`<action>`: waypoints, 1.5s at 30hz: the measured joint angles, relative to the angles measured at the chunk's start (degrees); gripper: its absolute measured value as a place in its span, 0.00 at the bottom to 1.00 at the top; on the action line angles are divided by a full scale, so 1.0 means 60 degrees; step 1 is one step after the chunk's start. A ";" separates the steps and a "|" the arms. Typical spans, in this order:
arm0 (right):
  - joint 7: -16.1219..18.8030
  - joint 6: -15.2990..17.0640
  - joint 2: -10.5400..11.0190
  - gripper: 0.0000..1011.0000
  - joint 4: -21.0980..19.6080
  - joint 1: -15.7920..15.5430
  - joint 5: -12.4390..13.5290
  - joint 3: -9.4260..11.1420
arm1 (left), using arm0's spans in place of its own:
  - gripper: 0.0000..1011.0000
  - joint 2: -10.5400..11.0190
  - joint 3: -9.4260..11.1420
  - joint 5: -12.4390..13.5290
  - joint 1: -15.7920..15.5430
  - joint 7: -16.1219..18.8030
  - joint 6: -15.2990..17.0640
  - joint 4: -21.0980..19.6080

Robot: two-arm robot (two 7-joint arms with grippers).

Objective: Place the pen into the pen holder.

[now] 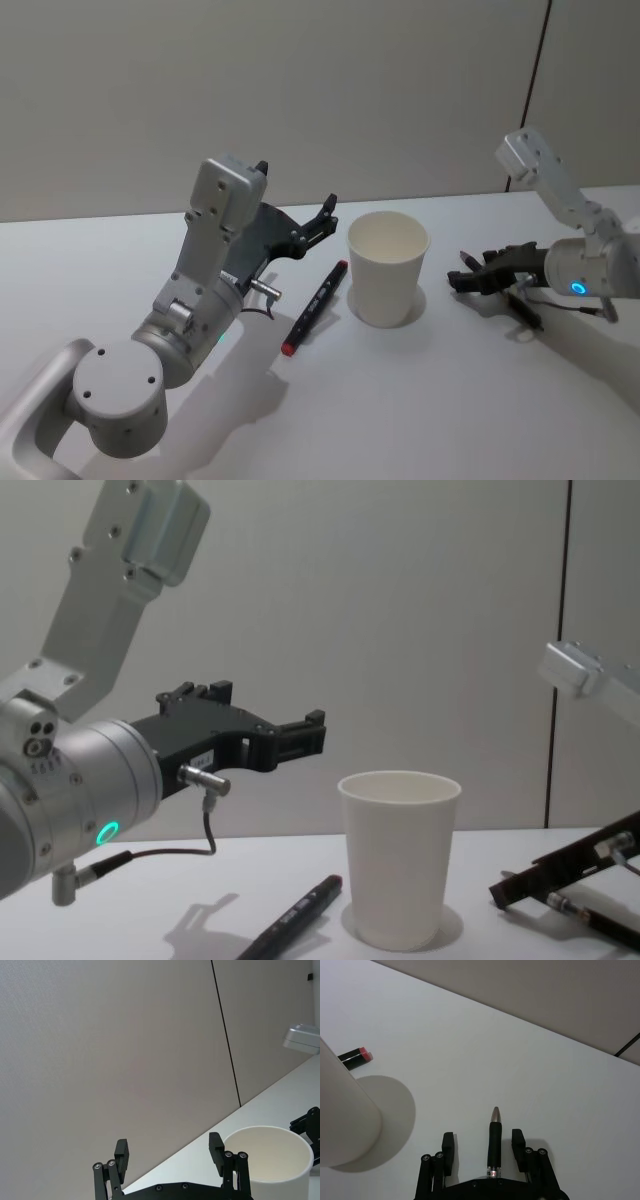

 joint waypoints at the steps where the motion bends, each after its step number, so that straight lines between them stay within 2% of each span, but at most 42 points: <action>1: -0.0001 -0.0001 0.0000 0.71 0.0000 -0.0001 0.0000 0.0000 | 0.99 0.0000 0.0000 0.0000 0.0000 0.0000 0.0000 0.0000; 45: -0.0021 0.0002 0.0000 0.42 0.0017 -0.0011 -0.0002 0.0000 | 0.99 0.0000 -0.0001 0.0000 0.0000 0.0000 0.0000 0.0000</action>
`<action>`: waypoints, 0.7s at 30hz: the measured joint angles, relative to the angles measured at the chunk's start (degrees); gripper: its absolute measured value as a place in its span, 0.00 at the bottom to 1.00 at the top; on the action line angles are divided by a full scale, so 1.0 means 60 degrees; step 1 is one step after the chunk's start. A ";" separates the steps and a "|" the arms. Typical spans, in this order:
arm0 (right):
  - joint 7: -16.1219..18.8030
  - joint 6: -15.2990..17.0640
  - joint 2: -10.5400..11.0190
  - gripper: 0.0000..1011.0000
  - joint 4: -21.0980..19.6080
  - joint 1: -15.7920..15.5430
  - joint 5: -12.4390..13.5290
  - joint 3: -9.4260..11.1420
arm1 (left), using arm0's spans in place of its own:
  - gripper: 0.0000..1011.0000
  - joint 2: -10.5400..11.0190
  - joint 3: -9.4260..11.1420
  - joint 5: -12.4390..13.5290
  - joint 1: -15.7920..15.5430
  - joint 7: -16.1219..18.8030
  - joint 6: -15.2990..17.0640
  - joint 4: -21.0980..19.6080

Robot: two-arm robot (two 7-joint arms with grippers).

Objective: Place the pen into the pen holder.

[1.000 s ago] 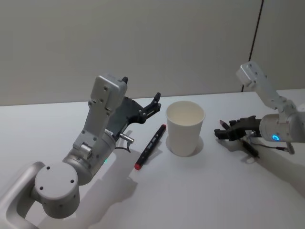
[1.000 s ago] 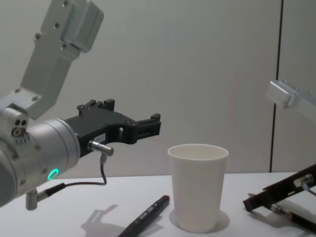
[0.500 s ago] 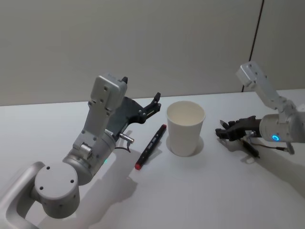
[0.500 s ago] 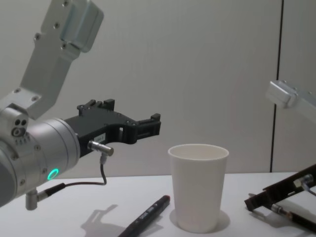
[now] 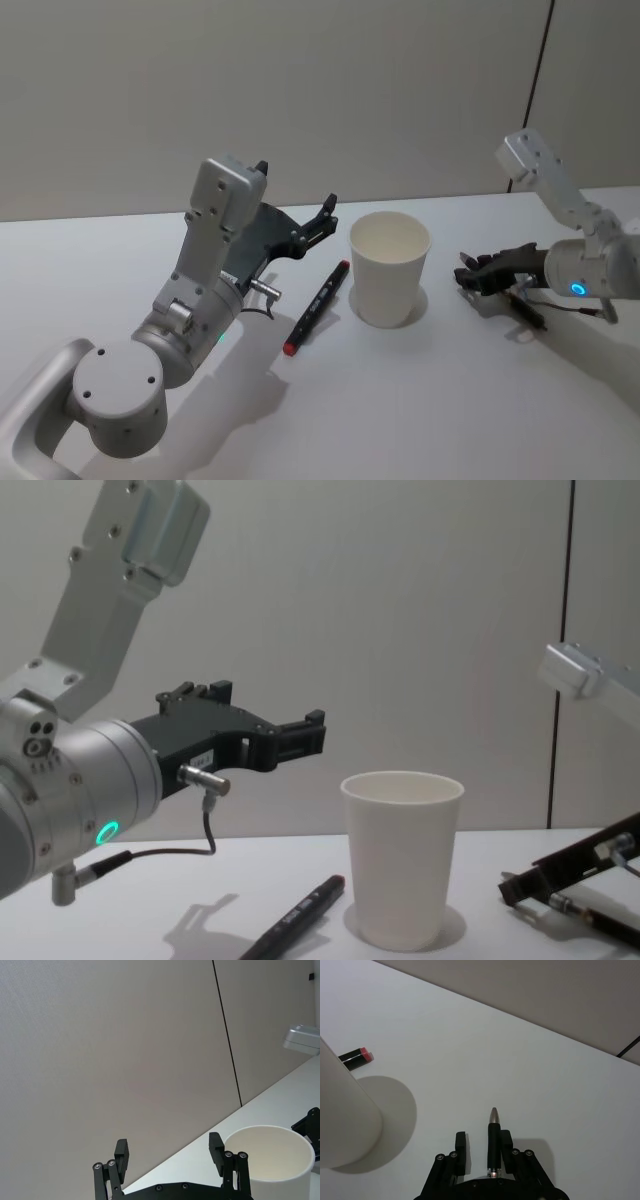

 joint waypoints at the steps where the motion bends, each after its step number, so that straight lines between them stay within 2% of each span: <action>1: 0.0000 0.0000 0.0000 0.41 0.0000 -0.0001 0.0000 0.0000 | 0.99 0.0000 0.0001 0.0000 0.0000 0.0000 0.0000 0.0000; 21: 0.0000 0.0001 0.0000 0.28 0.0000 -0.0001 -0.0001 0.0000 | 0.99 0.0000 0.0000 0.0000 0.0000 -0.0001 0.0000 0.0000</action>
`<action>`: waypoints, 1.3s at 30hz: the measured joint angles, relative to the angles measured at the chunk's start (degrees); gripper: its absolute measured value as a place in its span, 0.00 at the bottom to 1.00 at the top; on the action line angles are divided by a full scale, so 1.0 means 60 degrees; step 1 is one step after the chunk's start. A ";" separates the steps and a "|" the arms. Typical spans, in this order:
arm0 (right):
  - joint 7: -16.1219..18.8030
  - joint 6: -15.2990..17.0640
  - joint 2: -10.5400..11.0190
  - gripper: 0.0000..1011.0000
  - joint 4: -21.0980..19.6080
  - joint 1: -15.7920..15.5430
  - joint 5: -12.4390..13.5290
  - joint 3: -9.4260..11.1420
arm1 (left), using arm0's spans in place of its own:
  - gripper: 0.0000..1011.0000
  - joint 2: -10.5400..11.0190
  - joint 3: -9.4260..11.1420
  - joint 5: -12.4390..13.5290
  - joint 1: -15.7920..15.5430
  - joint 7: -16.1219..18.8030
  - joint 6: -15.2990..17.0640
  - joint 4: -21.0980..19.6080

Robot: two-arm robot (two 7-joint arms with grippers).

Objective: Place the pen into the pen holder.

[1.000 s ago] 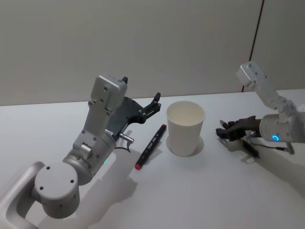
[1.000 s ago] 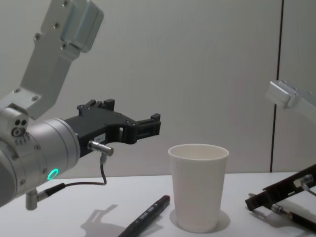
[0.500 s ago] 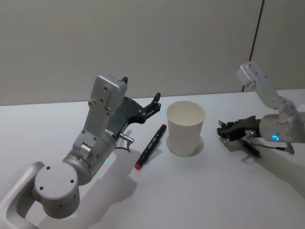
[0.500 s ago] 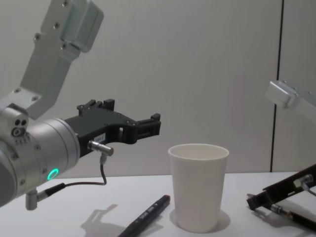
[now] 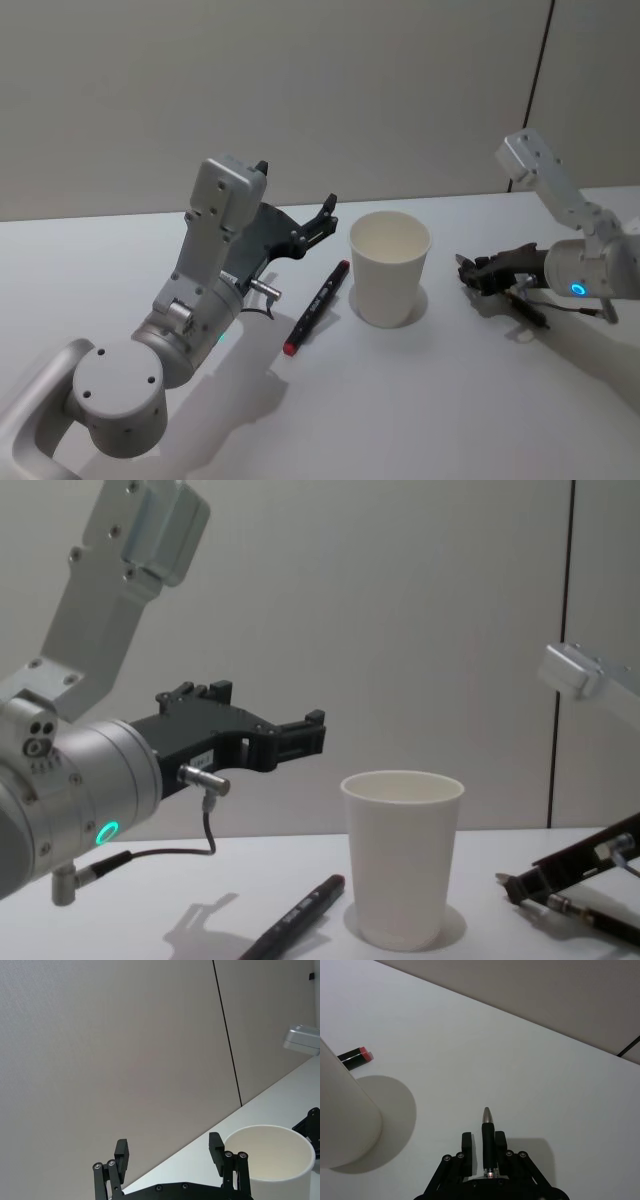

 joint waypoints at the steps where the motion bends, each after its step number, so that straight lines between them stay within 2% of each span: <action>1: 0.0000 0.0000 0.0000 0.27 -0.0001 0.0000 0.0000 0.0000 | 0.99 -0.0001 0.0000 0.0000 0.0000 0.0000 0.0000 0.0001; 24: 0.0001 0.0000 0.0001 0.13 -0.0001 0.0000 -0.0001 0.0001 | 0.99 -0.0001 0.0000 0.0000 0.0000 0.0000 0.0000 0.0000; 39: 0.0002 -0.0003 0.0000 0.12 -0.0001 0.0001 0.0002 0.0001 | 0.99 -0.0001 0.0000 0.0000 0.0000 0.0000 0.0000 0.0000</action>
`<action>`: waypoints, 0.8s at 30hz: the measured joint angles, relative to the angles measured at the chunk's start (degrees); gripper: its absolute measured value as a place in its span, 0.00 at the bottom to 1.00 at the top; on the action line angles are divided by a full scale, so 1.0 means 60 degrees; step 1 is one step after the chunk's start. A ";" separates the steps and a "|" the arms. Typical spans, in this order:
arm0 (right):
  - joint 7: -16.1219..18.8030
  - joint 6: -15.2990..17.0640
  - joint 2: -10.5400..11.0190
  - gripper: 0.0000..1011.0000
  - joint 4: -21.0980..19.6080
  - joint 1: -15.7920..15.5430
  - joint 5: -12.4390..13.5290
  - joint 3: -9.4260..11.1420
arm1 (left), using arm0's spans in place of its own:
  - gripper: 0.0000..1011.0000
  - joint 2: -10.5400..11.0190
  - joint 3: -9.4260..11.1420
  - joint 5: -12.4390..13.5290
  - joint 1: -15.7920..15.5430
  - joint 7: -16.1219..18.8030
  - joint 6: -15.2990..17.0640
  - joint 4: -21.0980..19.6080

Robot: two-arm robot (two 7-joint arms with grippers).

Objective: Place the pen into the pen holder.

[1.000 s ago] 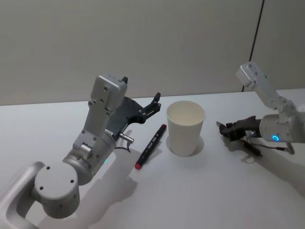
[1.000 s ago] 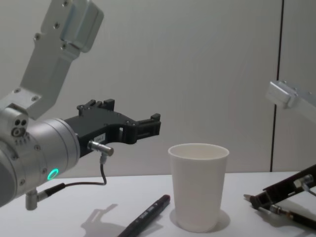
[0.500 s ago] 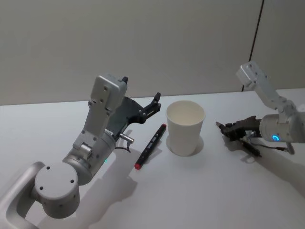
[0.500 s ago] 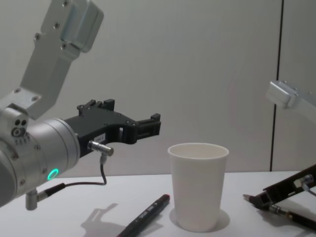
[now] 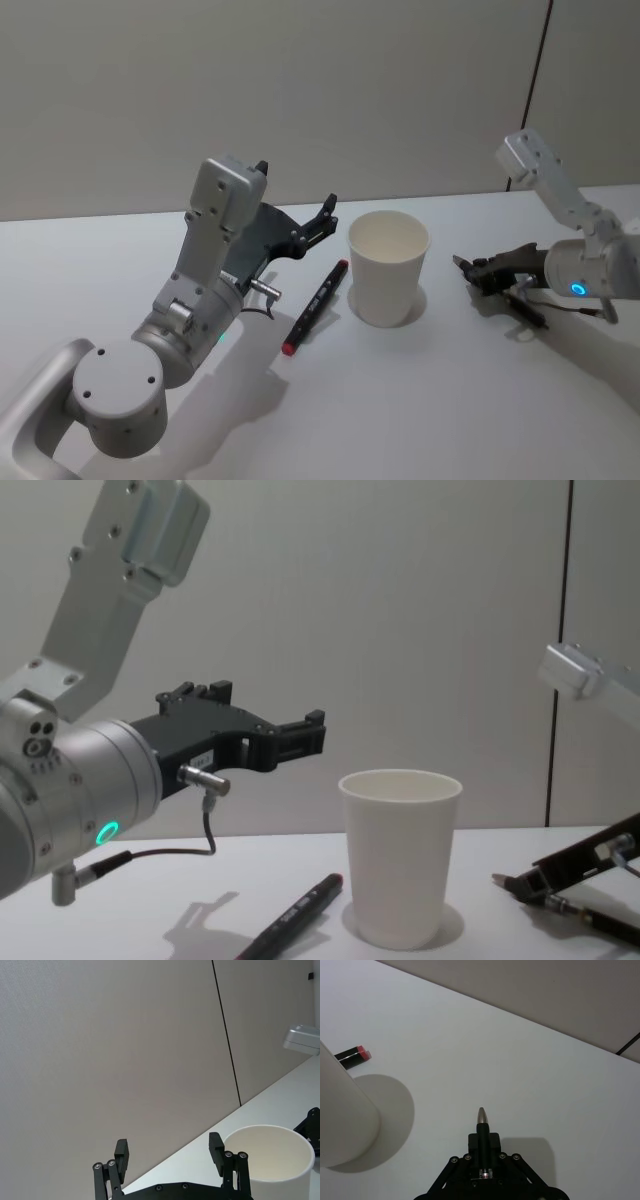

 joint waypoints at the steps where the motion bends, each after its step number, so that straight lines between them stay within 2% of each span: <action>1: 0.0000 -0.0003 0.0000 0.12 0.0001 0.0000 0.0000 0.0000 | 0.99 0.0000 0.0000 0.0000 0.0000 0.0000 0.0000 0.0000; 10: -0.0185 -0.0239 -0.0048 0.12 0.0088 0.0030 0.0017 -0.0005 | 0.99 0.0000 -0.0001 0.0000 0.0000 0.0001 0.0000 0.0000; 24: -0.1012 -0.1366 -0.0249 0.12 0.0098 0.0180 0.0315 0.0029 | 0.99 0.0000 0.0000 0.0000 0.0000 0.0000 0.0000 0.0000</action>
